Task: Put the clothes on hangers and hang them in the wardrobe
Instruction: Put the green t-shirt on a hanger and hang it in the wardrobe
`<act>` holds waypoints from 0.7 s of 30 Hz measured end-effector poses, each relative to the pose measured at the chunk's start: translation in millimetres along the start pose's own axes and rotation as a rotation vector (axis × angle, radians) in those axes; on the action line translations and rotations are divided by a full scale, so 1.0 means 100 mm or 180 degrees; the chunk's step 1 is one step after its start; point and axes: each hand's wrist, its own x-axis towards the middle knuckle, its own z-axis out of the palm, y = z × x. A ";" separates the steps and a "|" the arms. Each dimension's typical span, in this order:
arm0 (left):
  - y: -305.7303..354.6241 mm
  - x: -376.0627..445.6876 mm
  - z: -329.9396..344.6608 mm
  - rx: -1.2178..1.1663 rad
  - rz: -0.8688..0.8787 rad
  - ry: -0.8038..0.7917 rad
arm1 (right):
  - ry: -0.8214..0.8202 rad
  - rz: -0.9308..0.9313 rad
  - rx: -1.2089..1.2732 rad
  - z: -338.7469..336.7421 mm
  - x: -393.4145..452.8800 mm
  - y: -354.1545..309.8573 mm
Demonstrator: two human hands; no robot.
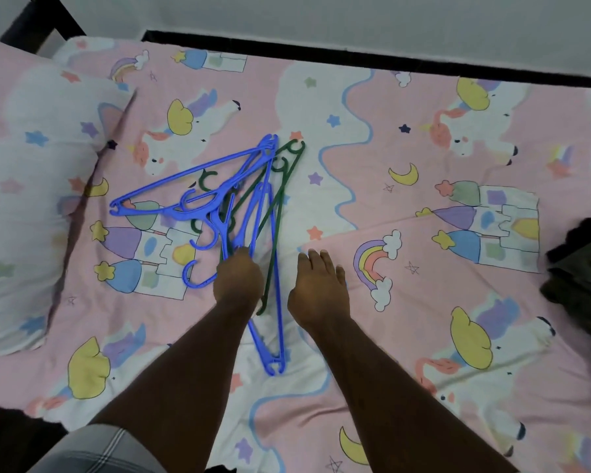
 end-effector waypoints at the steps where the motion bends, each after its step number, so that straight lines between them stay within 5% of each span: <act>1: 0.00 0.00 -0.02 -0.0074 0.0042 0.0114 | -0.0024 0.0032 0.0046 -0.01 0.00 0.04; 8: 0.71 -0.32 -0.06 -0.0035 0.0950 0.0364 | 0.0254 0.0407 0.0321 -0.40 -0.18 0.41; 14: 1.17 -0.53 0.14 -0.0245 0.0969 0.0136 | 0.0342 0.0510 0.0380 -0.71 -0.26 0.97; 21: 1.57 -1.10 0.49 -0.0548 0.1093 -0.0027 | 0.0226 0.1026 0.2977 -0.73 -0.07 1.23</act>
